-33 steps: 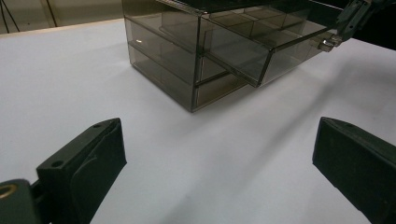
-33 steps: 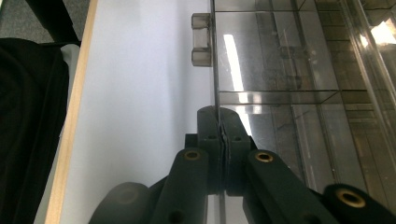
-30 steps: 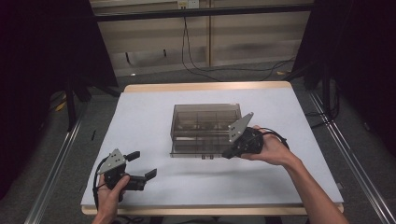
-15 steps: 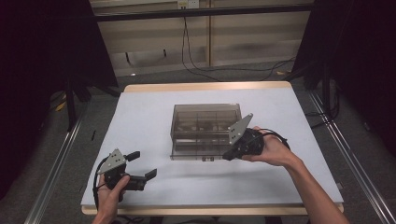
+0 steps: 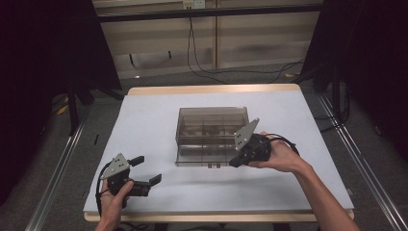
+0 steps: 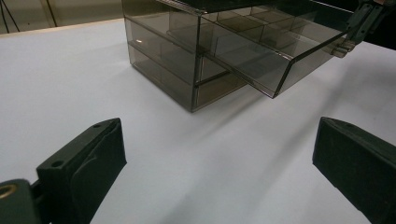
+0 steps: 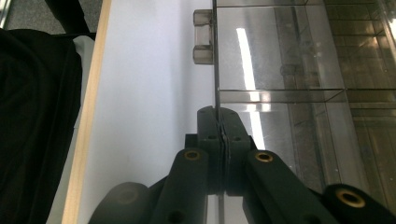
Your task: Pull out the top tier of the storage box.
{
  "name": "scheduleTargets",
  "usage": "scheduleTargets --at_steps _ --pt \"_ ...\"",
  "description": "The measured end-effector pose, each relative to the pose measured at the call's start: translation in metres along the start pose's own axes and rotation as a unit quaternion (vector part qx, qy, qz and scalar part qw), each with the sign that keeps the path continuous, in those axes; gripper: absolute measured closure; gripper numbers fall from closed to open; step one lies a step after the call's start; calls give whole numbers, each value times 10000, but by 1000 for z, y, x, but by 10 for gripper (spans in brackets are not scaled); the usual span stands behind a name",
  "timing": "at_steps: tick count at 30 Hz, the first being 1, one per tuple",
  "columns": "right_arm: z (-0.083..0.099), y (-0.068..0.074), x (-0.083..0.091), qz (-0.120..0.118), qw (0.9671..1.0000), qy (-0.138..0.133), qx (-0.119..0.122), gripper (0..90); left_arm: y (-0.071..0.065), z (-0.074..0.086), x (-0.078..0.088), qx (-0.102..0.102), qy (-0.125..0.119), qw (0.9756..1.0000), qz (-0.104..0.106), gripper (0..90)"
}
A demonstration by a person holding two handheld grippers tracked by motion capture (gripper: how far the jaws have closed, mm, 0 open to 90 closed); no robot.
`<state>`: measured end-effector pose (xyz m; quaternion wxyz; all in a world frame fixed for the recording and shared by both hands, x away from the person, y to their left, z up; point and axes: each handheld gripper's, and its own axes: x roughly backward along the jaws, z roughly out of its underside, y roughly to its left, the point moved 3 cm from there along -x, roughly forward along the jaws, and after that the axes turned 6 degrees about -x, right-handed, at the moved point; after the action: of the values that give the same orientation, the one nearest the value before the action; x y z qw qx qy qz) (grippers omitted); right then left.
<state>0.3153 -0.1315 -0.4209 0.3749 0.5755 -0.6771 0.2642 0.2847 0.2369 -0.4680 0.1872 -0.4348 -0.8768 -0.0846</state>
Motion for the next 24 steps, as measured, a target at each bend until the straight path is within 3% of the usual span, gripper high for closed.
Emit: scheduleTargets --at_steps 19,24 --pt "0 1 -2 -1 10000 30 -92 883 0 0 0 7 -3 10000 -10 25" --pt "0 0 0 92 9999 -50 -129 783 0 0 0 12 -8 10000 -5 25"
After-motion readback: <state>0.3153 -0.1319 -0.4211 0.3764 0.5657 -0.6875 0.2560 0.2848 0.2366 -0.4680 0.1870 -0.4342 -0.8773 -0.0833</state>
